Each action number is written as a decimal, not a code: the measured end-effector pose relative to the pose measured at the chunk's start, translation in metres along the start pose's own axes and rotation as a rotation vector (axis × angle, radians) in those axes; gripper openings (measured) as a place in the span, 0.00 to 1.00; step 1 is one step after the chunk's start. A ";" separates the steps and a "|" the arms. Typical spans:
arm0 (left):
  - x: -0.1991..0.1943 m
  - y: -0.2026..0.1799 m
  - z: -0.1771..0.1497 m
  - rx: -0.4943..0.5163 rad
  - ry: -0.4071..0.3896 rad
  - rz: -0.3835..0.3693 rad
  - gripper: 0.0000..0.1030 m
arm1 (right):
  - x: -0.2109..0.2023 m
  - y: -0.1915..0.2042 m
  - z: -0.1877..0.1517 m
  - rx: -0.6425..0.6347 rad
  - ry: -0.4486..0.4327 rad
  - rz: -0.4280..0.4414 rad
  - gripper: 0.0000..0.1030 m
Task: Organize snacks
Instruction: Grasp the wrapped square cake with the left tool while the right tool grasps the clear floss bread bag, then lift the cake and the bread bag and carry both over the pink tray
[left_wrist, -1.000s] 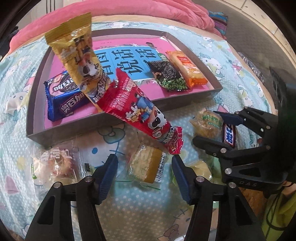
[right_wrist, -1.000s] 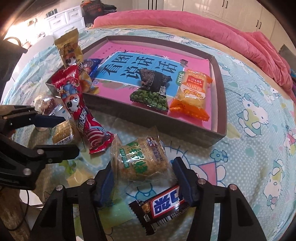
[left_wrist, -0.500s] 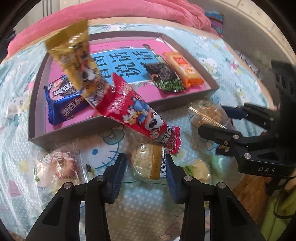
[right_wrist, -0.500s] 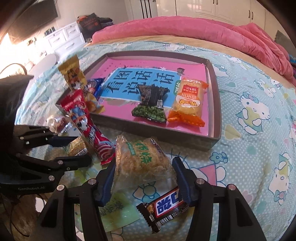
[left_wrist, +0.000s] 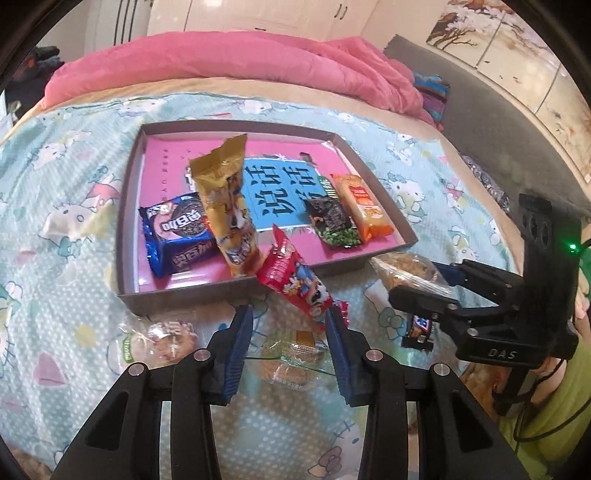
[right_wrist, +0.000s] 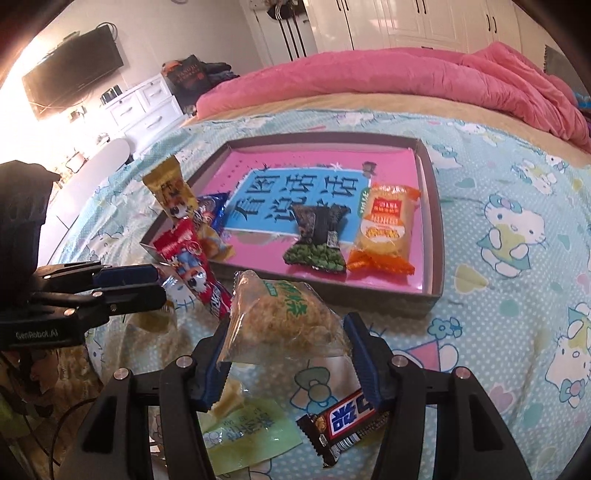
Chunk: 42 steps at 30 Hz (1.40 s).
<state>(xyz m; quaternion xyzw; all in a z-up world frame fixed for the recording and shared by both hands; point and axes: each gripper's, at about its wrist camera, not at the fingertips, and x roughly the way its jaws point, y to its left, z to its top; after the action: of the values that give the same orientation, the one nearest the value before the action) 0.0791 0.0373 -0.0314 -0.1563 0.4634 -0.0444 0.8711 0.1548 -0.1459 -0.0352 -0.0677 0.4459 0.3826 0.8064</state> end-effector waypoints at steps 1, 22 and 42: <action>0.002 0.002 0.001 -0.006 0.015 0.005 0.41 | -0.002 -0.001 -0.001 -0.001 -0.003 0.003 0.56; 0.047 -0.008 -0.025 0.053 0.254 0.072 0.38 | -0.002 -0.009 0.000 0.038 -0.002 -0.001 0.57; -0.020 0.003 0.007 -0.012 -0.091 0.009 0.35 | -0.019 -0.014 0.007 0.067 -0.100 0.008 0.54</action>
<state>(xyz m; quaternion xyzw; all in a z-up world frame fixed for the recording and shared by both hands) 0.0734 0.0469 -0.0123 -0.1614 0.4244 -0.0306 0.8904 0.1631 -0.1632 -0.0197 -0.0196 0.4179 0.3736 0.8279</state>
